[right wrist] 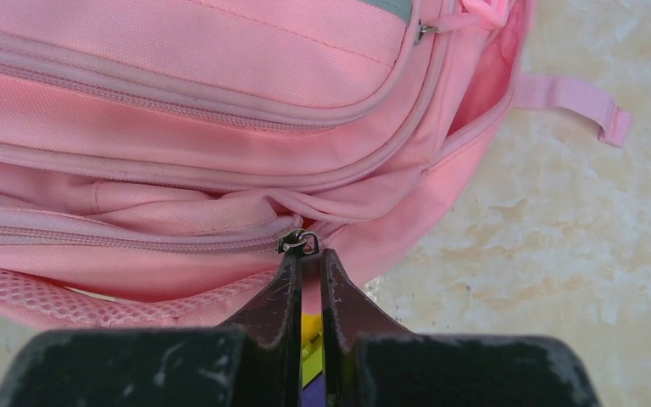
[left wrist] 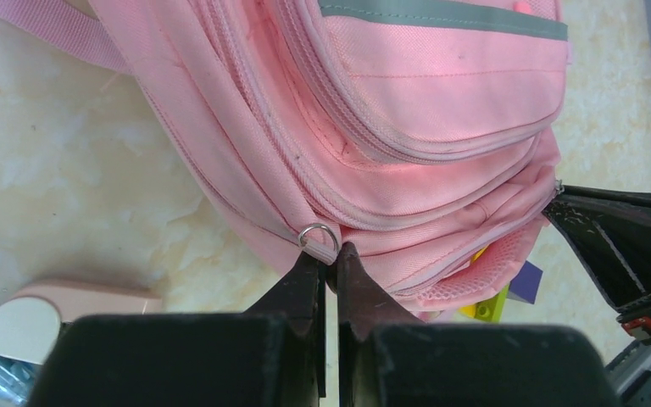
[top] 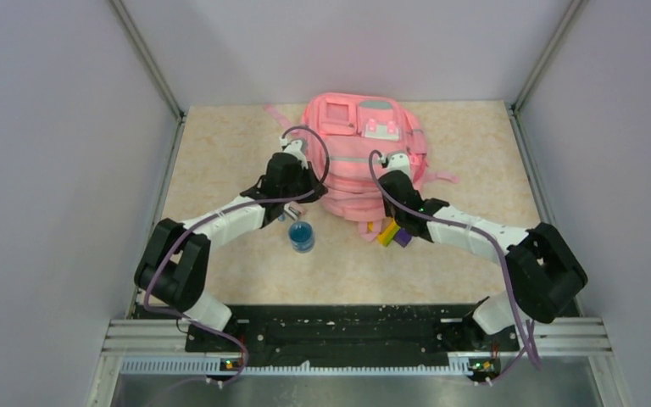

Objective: Pack the student bag
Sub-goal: Zip the student bag at the center of the board.

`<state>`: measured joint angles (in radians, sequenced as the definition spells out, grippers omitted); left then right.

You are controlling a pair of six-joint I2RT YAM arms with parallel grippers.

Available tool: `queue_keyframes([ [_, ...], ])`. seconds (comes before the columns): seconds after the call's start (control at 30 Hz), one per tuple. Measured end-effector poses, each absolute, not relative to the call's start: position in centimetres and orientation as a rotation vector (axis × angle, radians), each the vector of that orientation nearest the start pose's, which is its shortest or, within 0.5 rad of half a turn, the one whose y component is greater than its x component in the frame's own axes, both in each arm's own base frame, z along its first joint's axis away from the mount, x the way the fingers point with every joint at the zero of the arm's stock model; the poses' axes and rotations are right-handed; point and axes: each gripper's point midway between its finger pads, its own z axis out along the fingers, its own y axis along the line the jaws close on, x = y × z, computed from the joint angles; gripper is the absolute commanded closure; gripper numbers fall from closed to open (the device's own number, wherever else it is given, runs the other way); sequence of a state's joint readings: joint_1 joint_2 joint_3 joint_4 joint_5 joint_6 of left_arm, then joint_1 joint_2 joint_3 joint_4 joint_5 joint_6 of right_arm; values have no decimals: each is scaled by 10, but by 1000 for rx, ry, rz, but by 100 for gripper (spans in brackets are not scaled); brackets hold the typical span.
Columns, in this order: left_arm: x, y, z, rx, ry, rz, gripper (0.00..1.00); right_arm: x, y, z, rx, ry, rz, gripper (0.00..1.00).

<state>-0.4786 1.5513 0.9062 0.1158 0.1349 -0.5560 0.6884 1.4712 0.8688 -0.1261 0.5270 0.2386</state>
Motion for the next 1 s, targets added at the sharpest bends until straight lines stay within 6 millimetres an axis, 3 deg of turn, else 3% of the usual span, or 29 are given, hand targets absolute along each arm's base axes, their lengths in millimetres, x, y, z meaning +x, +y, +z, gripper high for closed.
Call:
queue_keyframes([
  [0.17,383,-243,124,45,2200,-700,99,349,177,100,-196,2171,-27,100],
  [0.23,390,-242,124,62,2203,-678,86,351,179,100,-190,2171,-1,100],
  [0.33,395,-238,126,115,2198,-645,51,351,183,101,-192,2173,42,100],
  [0.4,399,-230,129,150,2181,-602,37,348,180,103,-191,2179,51,100],
  [0.47,405,-218,135,163,2152,-541,30,345,173,104,-183,2188,41,100],
  [0.6,401,-201,164,234,2033,-427,28,339,161,110,-169,2196,48,100],
  [0.7,377,-221,192,404,1882,-413,28,333,162,117,-178,2187,88,91],
  [0.8,351,-259,206,586,1742,-474,28,328,163,120,-181,2189,116,70],
  [0.9,339,-290,197,717,1682,-525,28,321,160,124,-166,2199,122,50],
  [1.0,334,-314,173,814,1680,-548,28,316,155,130,-132,2195,131,38],
])
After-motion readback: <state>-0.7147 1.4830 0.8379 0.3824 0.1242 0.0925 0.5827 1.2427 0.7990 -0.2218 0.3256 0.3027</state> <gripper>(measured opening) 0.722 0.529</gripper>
